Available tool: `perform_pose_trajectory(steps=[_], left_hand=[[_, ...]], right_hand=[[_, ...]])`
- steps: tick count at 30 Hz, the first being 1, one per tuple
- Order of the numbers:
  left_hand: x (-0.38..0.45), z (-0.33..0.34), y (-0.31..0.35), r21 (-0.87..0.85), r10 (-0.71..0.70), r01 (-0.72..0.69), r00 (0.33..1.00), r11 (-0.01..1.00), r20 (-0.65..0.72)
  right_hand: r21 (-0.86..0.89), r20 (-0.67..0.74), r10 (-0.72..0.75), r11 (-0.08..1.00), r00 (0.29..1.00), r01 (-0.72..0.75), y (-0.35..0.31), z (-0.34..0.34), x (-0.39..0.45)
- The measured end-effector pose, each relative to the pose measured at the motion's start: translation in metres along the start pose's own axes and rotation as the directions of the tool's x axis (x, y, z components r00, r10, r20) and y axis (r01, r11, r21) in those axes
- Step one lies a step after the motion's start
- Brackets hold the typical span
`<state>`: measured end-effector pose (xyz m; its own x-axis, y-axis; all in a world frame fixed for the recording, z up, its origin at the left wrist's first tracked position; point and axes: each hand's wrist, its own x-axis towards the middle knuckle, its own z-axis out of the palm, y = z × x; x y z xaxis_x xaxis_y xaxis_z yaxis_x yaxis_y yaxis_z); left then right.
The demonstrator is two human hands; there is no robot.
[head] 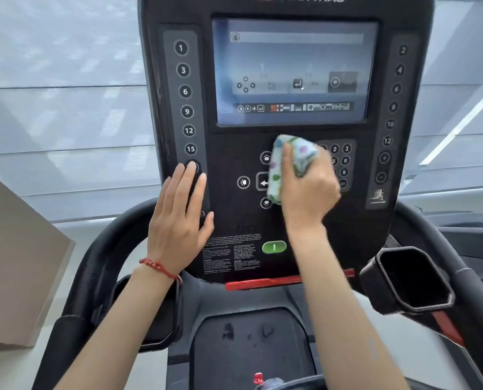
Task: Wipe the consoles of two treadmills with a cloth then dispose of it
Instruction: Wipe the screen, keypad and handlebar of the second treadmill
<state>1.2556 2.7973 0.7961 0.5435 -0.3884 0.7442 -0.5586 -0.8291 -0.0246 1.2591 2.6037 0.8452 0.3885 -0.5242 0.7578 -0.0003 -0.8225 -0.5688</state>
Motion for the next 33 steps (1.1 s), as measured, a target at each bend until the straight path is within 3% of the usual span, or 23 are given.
perform_pose_trajectory(steps=[4, 10, 14, 17, 22, 27, 30, 33], left_hand=[[-0.001, -0.002, -0.001, -0.003, 0.016, -0.016, 1.0, 1.0, 0.018], [-0.002, -0.005, -0.001, 0.003, 0.028, -0.028, 0.999, 1.0, 0.04], [-0.006, -0.004, 0.001, 0.003, 0.024, -0.024, 0.999, 1.0, 0.039], [-0.008, -0.003, 0.004, -0.005, 0.015, -0.014, 0.999, 1.0, 0.036], [-0.014, 0.001, 0.014, -0.029, 0.041, -0.041, 0.999, 0.999, 0.017], [-0.022, 0.003, 0.017, -0.03, 0.041, -0.04, 0.998, 0.999, 0.038], [-0.022, 0.002, 0.016, -0.066, 0.056, -0.054, 0.998, 0.996, 0.028], [-0.023, 0.001, 0.015, -0.115, 0.053, -0.051, 0.998, 0.992, 0.014]], right_hand=[[0.025, 0.119, -0.201, 0.98, 0.972, 0.2, -0.034, 0.016, -0.053], [0.03, 0.078, -0.314, 0.949, 0.946, 0.313, -0.003, 0.006, -0.036], [-0.016, -0.013, -0.047, 0.999, 0.999, 0.046, 0.058, -0.021, -0.014], [-0.078, -0.043, 0.253, 0.964, 0.967, -0.255, 0.096, -0.046, 0.002], [-0.088, -0.111, 0.352, 0.928, 0.929, -0.362, 0.088, -0.044, -0.004], [-0.024, -0.016, 0.071, 0.997, 0.997, -0.072, 0.039, -0.022, -0.055], [-0.038, 0.116, -0.102, 0.993, 0.988, 0.107, 0.009, -0.006, -0.09], [-0.029, 0.159, -0.226, 0.972, 0.961, 0.233, -0.007, 0.002, -0.109]])
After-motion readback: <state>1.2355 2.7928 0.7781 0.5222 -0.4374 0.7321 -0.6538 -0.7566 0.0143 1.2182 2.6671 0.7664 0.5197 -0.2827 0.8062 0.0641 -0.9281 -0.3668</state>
